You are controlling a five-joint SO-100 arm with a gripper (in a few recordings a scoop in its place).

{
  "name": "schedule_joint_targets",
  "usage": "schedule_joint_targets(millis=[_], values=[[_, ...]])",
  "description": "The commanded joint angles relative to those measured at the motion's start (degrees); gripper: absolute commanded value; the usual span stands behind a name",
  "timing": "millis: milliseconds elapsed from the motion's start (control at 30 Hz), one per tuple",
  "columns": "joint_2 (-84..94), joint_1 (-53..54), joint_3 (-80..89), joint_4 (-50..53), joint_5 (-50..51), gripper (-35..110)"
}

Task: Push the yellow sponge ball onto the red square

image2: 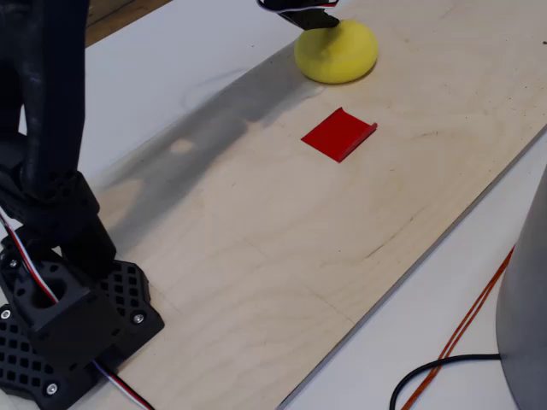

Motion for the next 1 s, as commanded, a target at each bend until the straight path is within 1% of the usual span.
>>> schedule_joint_targets(millis=[0,267,700,967], values=[[5.4,1.0,3.1,0.6,1.3,19],[9.6,1.3,12.0,-3.2,4.4,19],[18.7,2.5,31.6,-14.1,6.3,19],[23.0,2.6,37.6,-15.3,7.3,19]])
